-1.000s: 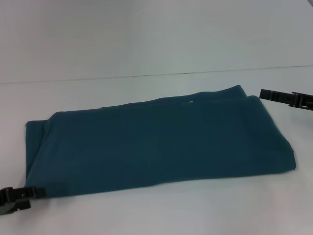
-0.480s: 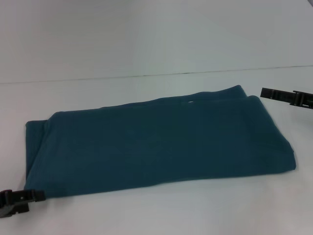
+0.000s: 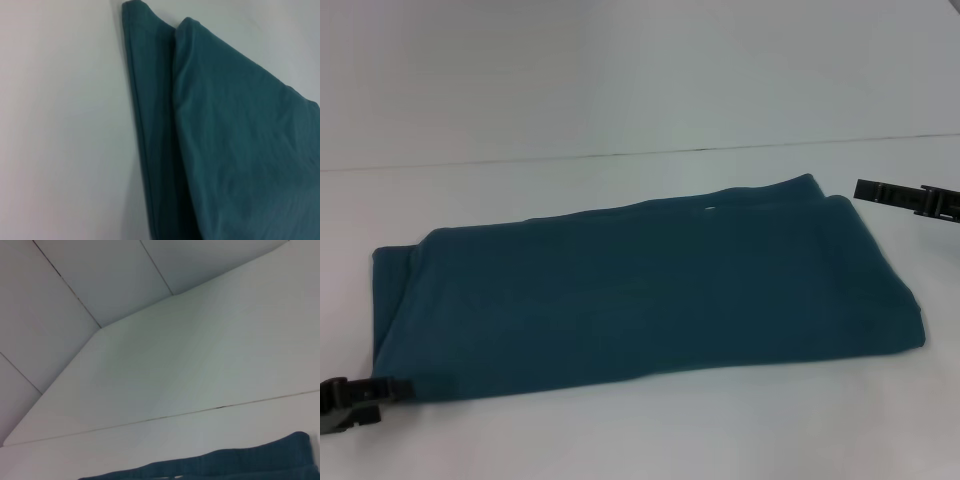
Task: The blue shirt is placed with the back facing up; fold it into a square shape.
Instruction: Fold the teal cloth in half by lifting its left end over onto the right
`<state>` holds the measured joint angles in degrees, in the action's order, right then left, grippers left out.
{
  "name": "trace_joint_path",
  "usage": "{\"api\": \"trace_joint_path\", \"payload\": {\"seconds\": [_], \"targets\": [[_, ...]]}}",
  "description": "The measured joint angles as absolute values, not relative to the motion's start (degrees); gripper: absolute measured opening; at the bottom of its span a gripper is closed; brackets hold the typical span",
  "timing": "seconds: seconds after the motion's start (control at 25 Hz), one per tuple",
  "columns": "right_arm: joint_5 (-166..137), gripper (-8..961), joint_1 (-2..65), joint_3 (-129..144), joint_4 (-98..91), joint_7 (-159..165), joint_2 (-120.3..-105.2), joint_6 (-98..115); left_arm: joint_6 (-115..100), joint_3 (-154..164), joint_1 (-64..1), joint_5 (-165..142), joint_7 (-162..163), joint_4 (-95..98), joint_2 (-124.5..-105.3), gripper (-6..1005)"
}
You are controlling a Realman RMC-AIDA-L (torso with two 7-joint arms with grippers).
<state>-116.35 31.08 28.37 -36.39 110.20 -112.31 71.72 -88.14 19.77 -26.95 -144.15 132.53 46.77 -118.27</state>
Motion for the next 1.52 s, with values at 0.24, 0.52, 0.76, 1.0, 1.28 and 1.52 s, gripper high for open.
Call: {"api": "trace_joint_path", "payload": {"seconds": [0.24, 0.52, 0.76, 1.0, 1.28, 1.52], "targets": [[-116.35, 792, 31.04, 28.39, -36.38, 110.21, -112.31, 71.72, -87.24, 19.78, -27.68, -144.24, 132.39, 45.80, -118.14, 732], [-116.36, 790, 31.02, 28.35, -36.38, 110.22, -112.31, 71.72, -87.14, 19.77, -28.52, -144.24, 132.18, 45.68, -118.12, 733], [-116.36, 788, 31.02, 28.30, -36.39, 110.22, -112.32, 71.71, -87.06, 19.77, -28.75, -144.19, 132.10, 45.51, -118.12, 730], [-116.36, 786, 30.97, 28.30, -36.38, 110.21, -112.40, 71.48, -87.29, 19.70, -29.05, -143.06, 132.02, 45.75, -118.12, 726], [-116.36, 784, 30.94, 28.30, -36.38, 110.17, -112.53, 71.33, -87.11, 19.70, -30.67, -142.33, 131.05, 45.80, -118.17, 721], [-116.36, 784, 30.89, 28.30, -36.38, 110.13, -112.66, 71.25, -86.64, 19.78, -30.55, -142.38, 130.43, 45.66, -118.30, 718]]}}
